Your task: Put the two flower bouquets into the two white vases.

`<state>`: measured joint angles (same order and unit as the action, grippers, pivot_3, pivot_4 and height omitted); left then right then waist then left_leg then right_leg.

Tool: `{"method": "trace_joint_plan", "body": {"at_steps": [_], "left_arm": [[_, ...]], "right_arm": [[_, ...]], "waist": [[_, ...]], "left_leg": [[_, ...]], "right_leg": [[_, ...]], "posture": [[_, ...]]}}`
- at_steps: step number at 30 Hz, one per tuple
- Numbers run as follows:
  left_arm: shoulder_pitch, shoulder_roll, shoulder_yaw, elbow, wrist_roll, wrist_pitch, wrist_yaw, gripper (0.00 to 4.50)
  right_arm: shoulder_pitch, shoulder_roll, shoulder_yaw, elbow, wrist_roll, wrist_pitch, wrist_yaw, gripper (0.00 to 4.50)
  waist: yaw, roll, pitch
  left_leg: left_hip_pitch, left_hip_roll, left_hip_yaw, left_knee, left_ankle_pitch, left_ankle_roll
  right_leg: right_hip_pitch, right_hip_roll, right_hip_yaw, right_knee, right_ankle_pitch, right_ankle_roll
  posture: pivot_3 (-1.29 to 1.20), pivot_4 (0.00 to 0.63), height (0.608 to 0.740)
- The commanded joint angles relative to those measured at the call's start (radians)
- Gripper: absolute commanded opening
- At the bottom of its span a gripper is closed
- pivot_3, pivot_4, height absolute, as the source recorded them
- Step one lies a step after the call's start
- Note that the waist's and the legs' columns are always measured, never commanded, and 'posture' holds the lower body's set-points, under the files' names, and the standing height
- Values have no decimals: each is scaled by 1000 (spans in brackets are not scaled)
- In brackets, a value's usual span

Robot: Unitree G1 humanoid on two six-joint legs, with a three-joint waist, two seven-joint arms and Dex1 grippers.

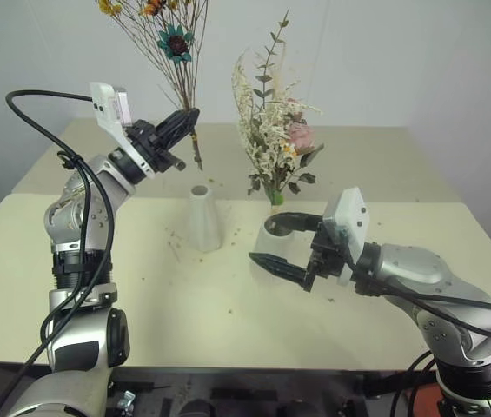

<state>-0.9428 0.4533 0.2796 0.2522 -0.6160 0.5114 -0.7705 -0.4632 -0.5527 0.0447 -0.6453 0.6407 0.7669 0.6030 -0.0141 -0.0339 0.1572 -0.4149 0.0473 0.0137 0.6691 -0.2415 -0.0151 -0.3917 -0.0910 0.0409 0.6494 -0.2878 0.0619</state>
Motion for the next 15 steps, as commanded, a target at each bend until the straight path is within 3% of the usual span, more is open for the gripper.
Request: {"method": "trace_joint_plan", "body": {"at_steps": [1, 15], "left_arm": [[-9, 22, -9, -21, -5, -3, -27, 9], [61, 38, -36, -37, 22, -22, -36, 9]], "right_arm": [[0, 2, -18, -49, 6, -26, -11, 4500], [1, 0, -17, -49, 9, -30, -9, 4500]], "waist": [[0, 0, 0], [1, 0, 0]], "left_leg": [[0, 0, 0, 0, 0, 0], [0, 0, 0, 0, 0, 0]], "right_leg": [[0, 0, 0, 0, 0, 0], [0, 0, 0, 0, 0, 0]], "posture": [[0, 150, 740], [0, 150, 740]]}}
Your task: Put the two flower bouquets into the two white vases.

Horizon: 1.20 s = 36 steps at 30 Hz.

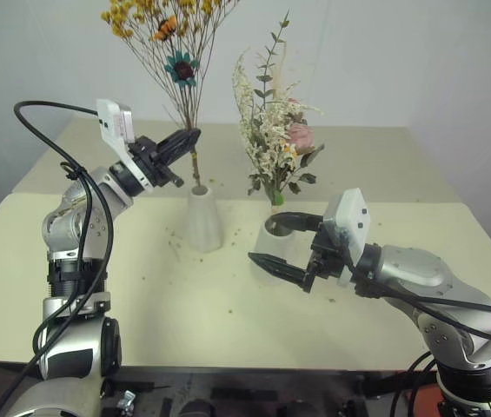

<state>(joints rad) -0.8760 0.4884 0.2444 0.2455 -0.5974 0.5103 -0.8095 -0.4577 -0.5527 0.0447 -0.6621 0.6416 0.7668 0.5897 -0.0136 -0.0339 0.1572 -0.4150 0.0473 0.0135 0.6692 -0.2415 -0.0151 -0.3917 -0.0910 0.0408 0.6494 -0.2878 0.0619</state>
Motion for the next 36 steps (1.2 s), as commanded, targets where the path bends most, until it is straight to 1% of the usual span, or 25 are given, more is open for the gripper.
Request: {"method": "trace_joint_plan", "body": {"at_steps": [1, 18, 21, 24, 32, 36], "left_arm": [[-1, 0, -3, -32, 6, -23, 4, 9], [54, -28, -34, -67, 57, -49, 53, 9], [57, -25, -28, -75, 48, -37, 52, 9], [73, -15, -21, -99, 40, -20, 55, 693], [165, 27, 1, -228, 12, 39, 66, 3182], [194, 38, 23, -272, -5, 61, 94, 4284]], "right_arm": [[-5, -1, -18, -32, 9, -30, 5, 4500], [2, -5, -25, -45, 18, -22, 5, 4500], [3, -5, -23, -43, 18, -23, 3, 4500], [4, -5, -23, -44, 18, -23, 2, 4500], [8, -6, -22, -42, 20, -24, 5, 4500], [7, -5, -20, -37, 21, -25, 8, 4500]], "waist": [[2, 0, 0], [1, 0, 0], [1, 0, 0], [1, 0, 0], [0, 0, 0], [1, 0, 0]], "left_leg": [[0, 0, 0, 0, 0, 0], [0, 0, 0, 0, 0, 0], [0, 0, 0, 0, 0, 0], [0, 0, 0, 0, 0, 0], [0, 0, 0, 0, 0, 0], [0, 0, 0, 0, 0, 0]], "right_leg": [[0, 0, 0, 0, 0, 0], [0, 0, 0, 0, 0, 0], [0, 0, 0, 0, 0, 0], [0, 0, 0, 0, 0, 0], [0, 0, 0, 0, 0, 0], [0, 0, 0, 0, 0, 0]], "posture": [[0, 150, 740], [0, 150, 740], [0, 150, 740], [0, 150, 740], [0, 150, 740], [0, 150, 740]]}}
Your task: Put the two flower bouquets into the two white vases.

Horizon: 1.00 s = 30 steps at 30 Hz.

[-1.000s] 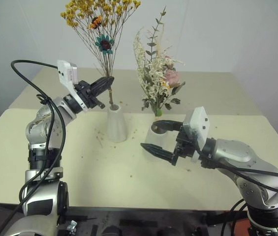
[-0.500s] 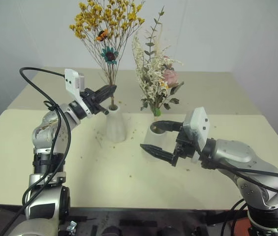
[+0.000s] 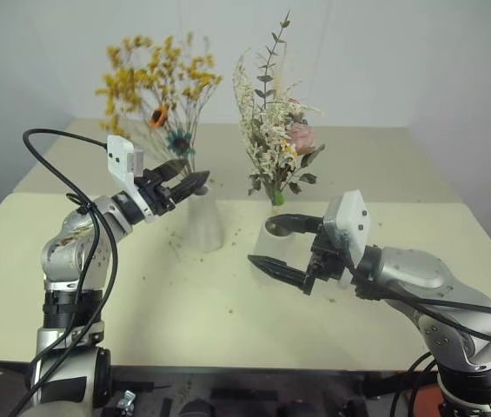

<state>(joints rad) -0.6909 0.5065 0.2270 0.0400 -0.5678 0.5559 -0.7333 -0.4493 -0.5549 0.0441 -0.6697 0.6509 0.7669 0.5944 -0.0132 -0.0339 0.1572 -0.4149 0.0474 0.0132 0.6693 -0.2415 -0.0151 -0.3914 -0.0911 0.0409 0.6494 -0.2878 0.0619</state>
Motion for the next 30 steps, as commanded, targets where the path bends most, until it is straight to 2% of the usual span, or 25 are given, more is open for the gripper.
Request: {"method": "trace_joint_plan", "body": {"at_steps": [1, 13, 19, 30], "left_arm": [[21, 24, 44, -82, -38, 23, 24, 4487], [218, 156, 91, -268, -145, 107, -42, 4487], [341, 240, 87, -342, -178, 76, -182, 4487], [432, 260, 84, -391, -190, -13, -309, 4487]], "right_arm": [[-1, -3, -20, -29, 12, -25, 4, 4500], [15, -40, -57, -16, 19, -21, 31, 4500], [26, -84, -98, 3, 14, -25, 53, 4500], [108, -169, -198, 16, 16, -17, 70, 4500]], "waist": [[1, 0, 0], [1, 0, 0], [0, 0, 0], [2, 0, 0]], "left_leg": [[0, 0, 0, 0, 0, 0], [1, 0, 0, 0, 0, 0], [1, 0, 0, 0, 0, 0], [3, 0, 1, -1, 0, 0]], "right_leg": [[0, 0, 0, 0, 0, 0], [0, 0, 0, 0, 0, 0], [1, 0, 0, 0, 0, 0], [2, 0, 0, -1, 0, 0]], "posture": [[0, 150, 740], [0, 150, 740], [0, 150, 740], [0, 150, 740]]}}
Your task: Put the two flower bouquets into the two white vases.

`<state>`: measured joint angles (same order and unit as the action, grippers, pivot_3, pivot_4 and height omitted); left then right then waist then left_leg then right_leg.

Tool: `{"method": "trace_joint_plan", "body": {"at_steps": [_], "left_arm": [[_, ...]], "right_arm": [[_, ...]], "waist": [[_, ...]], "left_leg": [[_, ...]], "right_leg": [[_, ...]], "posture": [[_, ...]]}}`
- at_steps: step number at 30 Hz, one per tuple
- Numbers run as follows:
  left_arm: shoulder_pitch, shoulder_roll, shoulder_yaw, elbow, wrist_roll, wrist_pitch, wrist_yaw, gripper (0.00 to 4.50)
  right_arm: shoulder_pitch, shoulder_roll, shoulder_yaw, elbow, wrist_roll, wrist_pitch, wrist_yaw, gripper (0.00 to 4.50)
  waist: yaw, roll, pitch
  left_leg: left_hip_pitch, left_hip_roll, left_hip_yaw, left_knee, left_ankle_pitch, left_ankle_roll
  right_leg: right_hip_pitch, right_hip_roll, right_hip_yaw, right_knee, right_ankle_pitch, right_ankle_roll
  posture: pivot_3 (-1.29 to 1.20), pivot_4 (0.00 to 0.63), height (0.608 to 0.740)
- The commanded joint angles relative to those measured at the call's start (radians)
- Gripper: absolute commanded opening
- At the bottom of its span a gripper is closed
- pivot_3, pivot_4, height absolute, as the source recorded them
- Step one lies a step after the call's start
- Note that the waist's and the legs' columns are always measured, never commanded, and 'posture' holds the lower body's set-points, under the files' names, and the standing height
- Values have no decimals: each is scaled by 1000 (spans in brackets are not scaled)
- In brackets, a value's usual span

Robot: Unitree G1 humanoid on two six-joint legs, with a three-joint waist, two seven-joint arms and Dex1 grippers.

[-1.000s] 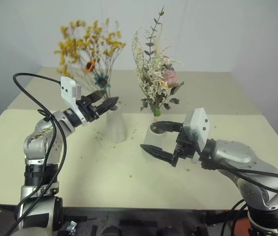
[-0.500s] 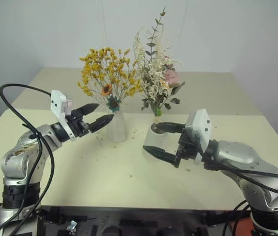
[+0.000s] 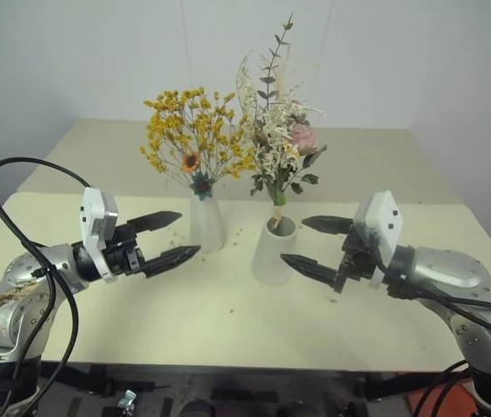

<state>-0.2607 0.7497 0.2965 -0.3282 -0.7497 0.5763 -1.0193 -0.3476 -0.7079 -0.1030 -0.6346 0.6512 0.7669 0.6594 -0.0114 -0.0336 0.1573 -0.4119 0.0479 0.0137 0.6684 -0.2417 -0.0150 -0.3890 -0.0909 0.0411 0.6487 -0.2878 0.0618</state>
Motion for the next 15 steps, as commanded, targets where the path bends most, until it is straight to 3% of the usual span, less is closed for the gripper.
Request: {"method": "trace_joint_plan", "body": {"at_steps": [1, 8, 15], "left_arm": [[4, 18, 12, -23, -5, -37, -28, 4487], [35, 24, 11, -20, 0, -62, -63, 4487], [83, 92, 47, -25, -24, -52, -120, 4487]], "right_arm": [[13, -21, -58, -20, 18, -16, 5, 4500], [59, -38, -79, -35, 19, -6, 0, 4500], [112, -50, -72, -81, -15, -11, -41, 4500]], "waist": [[0, 0, 0], [-1, 0, 0], [-1, 0, 0]], "left_leg": [[0, 0, 0, 0, 0, 0], [0, 0, 0, 0, 0, 0], [0, 0, 0, 0, 0, 0]], "right_leg": [[0, 0, 0, 0, 0, 0], [0, 0, 0, 0, 0, 0], [0, 0, 0, 0, 0, 0]], "posture": [[0, 150, 740], [0, 150, 740], [0, 150, 740]]}}
